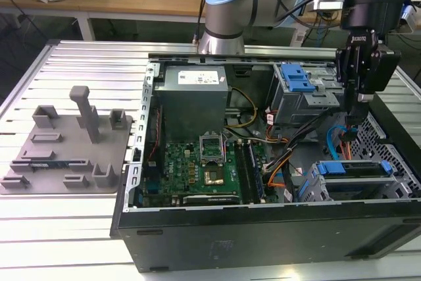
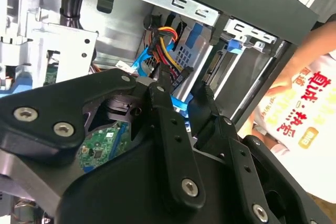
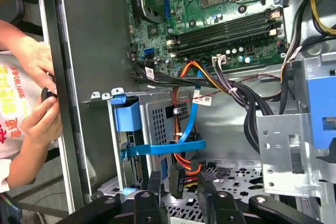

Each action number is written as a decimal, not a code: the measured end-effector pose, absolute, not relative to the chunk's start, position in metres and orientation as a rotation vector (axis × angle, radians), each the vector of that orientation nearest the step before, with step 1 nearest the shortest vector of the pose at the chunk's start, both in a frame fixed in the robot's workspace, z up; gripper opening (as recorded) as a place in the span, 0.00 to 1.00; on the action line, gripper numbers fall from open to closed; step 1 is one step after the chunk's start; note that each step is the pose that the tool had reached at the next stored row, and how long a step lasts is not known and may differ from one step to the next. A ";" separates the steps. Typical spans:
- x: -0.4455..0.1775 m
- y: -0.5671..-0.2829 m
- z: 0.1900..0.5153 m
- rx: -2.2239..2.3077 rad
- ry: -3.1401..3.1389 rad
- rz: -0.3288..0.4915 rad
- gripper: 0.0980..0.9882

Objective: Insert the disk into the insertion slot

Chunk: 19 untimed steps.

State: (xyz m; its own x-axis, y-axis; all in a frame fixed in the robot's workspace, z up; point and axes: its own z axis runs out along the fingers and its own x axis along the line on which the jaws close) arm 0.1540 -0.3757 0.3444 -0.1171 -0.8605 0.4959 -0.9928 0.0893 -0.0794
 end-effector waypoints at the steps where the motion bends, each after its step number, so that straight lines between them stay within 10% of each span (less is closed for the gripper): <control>1: 0.154 -0.376 0.343 1.830 -2.047 0.583 0.35; 19: 0.154 -0.371 0.335 1.783 -1.994 0.655 0.25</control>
State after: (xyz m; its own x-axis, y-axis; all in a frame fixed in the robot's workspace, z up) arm 0.1540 -0.3708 0.3353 -0.1185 -0.8129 0.5703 -0.9927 0.0835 -0.0872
